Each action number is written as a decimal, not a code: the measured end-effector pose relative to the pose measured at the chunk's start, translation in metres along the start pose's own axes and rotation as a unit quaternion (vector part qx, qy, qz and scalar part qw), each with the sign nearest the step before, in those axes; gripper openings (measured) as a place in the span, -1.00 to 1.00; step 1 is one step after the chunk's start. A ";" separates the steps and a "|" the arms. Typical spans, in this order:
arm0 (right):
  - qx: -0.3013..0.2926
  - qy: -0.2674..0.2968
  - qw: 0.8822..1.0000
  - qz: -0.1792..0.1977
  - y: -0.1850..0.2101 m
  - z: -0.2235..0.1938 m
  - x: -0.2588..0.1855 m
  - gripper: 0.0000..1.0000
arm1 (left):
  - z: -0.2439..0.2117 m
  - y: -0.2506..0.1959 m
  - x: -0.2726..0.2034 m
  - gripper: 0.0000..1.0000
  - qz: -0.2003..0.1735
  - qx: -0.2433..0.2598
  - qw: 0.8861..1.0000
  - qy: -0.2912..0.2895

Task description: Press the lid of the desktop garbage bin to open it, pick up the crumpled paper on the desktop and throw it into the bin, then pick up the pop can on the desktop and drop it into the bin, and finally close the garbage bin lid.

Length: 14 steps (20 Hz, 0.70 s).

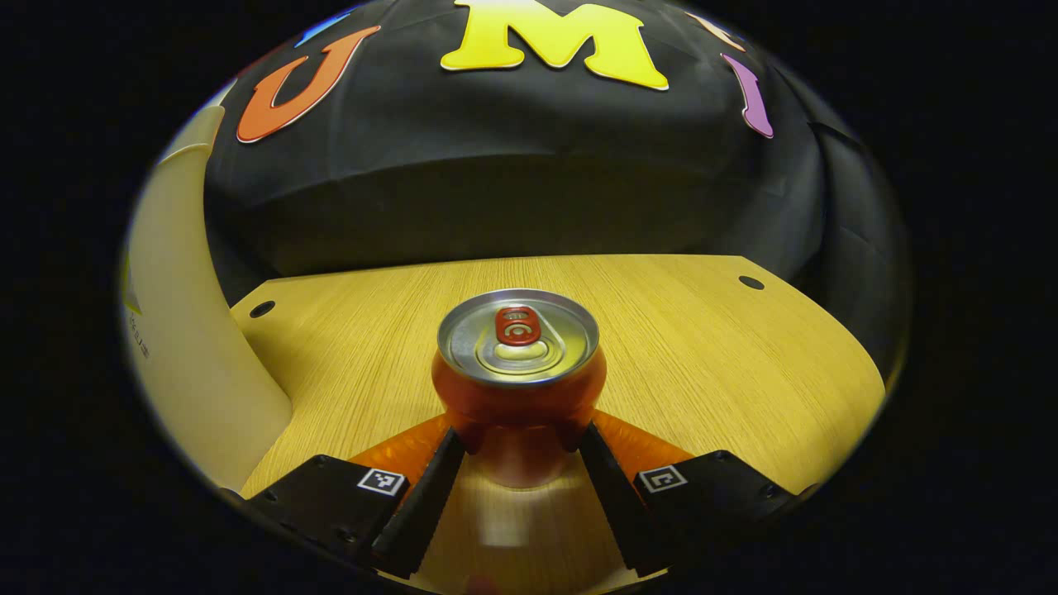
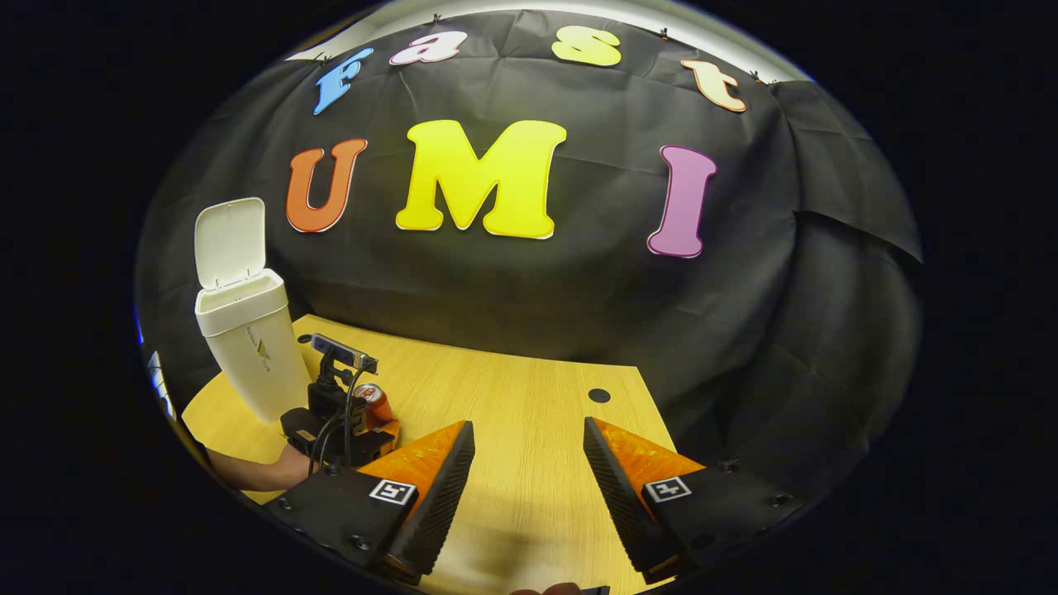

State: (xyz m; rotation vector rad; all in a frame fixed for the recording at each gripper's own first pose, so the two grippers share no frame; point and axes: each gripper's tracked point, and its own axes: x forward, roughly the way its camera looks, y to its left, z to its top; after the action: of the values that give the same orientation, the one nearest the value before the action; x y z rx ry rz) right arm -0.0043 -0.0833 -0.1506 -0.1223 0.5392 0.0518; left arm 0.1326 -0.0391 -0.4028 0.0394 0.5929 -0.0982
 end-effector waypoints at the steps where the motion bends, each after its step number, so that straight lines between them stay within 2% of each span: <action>1: 0.000 0.000 1.000 0.000 0.001 0.000 0.000 0.70 | 0.000 -0.001 -0.001 0.72 -0.003 -0.001 1.000 0.002; 7: 0.008 -0.012 1.000 0.006 0.008 0.002 -0.005 0.70 | 0.030 -0.005 -0.029 0.72 -0.010 -0.003 1.000 -0.019; 14: 0.029 -0.043 0.999 0.016 0.020 0.015 -0.018 0.70 | 0.127 0.010 -0.098 0.72 0.002 -0.040 0.995 -0.093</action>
State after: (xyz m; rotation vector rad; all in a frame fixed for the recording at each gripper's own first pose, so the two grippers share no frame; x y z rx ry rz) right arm -0.0132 -0.0614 -0.1305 -0.0549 0.4564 0.0725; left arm 0.1233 -0.0294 -0.2420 -0.0468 0.4111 -0.0739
